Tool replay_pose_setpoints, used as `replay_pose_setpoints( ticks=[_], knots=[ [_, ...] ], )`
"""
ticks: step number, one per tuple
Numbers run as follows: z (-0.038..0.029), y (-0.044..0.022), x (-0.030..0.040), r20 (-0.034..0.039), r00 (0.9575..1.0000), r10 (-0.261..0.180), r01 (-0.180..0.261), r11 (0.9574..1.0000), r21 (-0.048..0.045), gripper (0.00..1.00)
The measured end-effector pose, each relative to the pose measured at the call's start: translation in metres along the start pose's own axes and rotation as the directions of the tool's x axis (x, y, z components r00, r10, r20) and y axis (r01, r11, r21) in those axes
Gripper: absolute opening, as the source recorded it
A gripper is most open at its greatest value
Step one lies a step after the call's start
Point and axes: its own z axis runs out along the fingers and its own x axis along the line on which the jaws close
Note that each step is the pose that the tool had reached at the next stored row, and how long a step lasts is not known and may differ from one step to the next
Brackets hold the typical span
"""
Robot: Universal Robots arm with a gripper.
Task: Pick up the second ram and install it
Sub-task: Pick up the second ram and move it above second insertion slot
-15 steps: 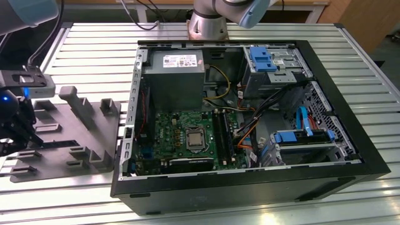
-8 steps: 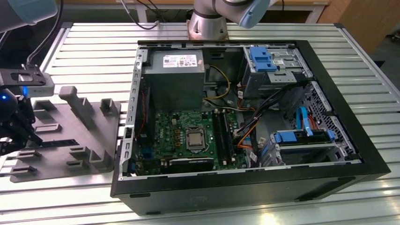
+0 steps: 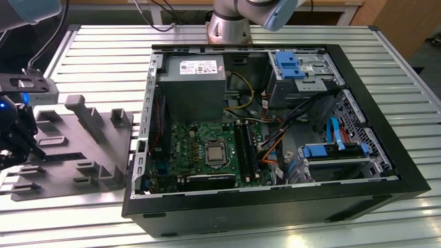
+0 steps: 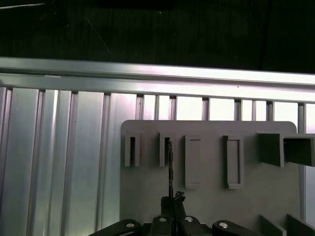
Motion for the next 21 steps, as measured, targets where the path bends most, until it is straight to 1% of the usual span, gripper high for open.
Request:
replay_pose_setpoints(
  ticks=[21],
  knots=[
    [-0.0119,0.0005,-0.0003,0.0004,1.0000,0.000,0.000,1.0000,0.0012,0.12]
  ],
)
